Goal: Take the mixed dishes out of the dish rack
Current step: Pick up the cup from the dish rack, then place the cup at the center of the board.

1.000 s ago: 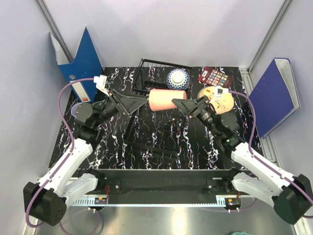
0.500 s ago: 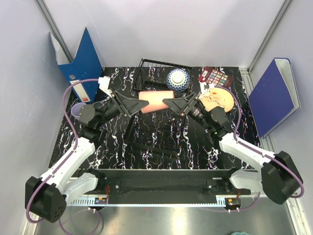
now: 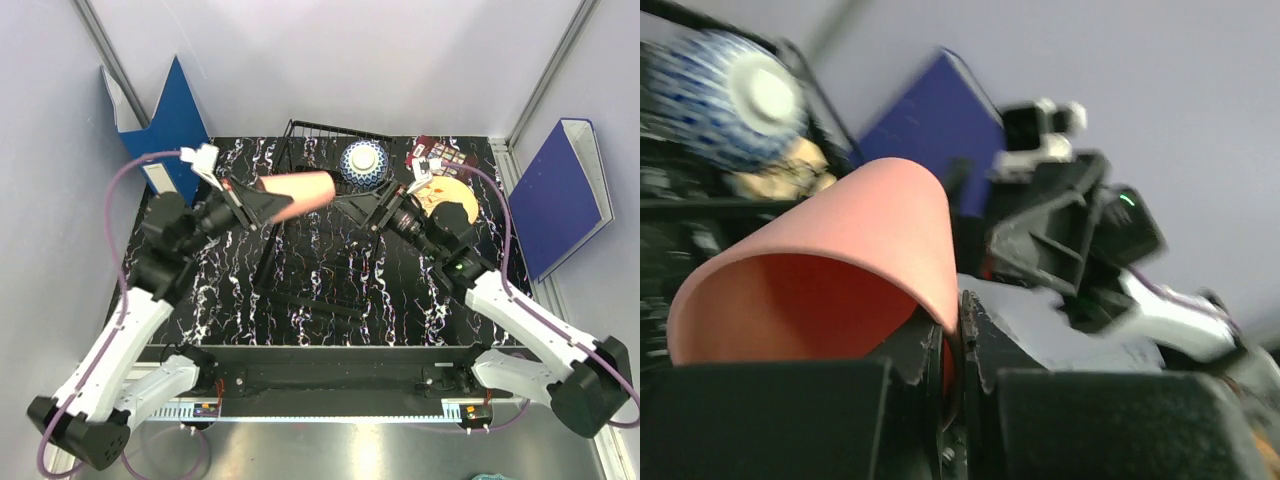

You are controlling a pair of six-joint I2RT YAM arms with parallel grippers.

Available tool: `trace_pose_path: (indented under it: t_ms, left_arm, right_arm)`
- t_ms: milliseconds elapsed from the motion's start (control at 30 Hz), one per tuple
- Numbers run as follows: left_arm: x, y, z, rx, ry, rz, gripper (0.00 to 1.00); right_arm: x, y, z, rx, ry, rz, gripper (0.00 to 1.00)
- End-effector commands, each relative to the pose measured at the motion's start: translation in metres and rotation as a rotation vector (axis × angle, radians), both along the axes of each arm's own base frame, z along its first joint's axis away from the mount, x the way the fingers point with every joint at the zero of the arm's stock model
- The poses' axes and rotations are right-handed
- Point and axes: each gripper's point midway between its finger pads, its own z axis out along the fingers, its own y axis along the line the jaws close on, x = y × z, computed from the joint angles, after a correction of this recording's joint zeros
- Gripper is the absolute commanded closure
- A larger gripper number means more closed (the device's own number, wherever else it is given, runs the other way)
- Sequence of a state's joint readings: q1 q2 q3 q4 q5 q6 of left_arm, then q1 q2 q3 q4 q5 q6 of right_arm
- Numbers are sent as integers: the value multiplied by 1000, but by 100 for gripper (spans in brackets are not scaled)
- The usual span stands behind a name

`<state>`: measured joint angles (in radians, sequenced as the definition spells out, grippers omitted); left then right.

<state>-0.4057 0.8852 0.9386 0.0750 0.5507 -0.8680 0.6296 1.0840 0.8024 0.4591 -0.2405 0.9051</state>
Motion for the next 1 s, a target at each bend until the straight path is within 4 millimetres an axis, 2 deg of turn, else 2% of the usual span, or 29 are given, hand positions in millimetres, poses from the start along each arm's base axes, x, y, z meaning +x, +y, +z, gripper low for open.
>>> trace_pose_path:
  t_ms: [0,33,67,100,167,200,267,367,600,867,967]
  left_arm:
    - [18,82,-43,399,163,452,100]
    - [18,95,-52,454,196,506,100]
    - [21,117,-60,510,222,619,100]
    - [14,134,-80,592,294,672,100]
    - [10,170,-101,708,381,832,100]
    - [-1,182,-118,797,446,847,100]
    - [-6,198,-134,890,509,904,100]
    - [-16,213,-161,973,606,931,100]
    - [6,231,-215,969,815,944,100]
    - [40,269,-243,909,955,1018,100]
    - [54,274,-255,890,995,1020,100]
  right_arm:
    - [7,-27,-37,-282,58,-173,0]
    - [8,-32,-47,-307,64,-197,0]
    - [8,-35,-49,-313,61,-204,1]
    - [5,-38,-49,-313,55,-210,0]
    - [5,-42,-58,-342,67,-232,0]
    - [4,-44,-60,-350,66,-238,0]
    - [4,-49,-71,-373,83,-253,0]
    - [2,-52,-85,-387,96,-259,0]
    - [-7,-53,-96,-397,91,-227,0]
    - [-9,-62,-102,-424,72,-259,0]
    - [-7,-60,-105,-433,76,-255,0]
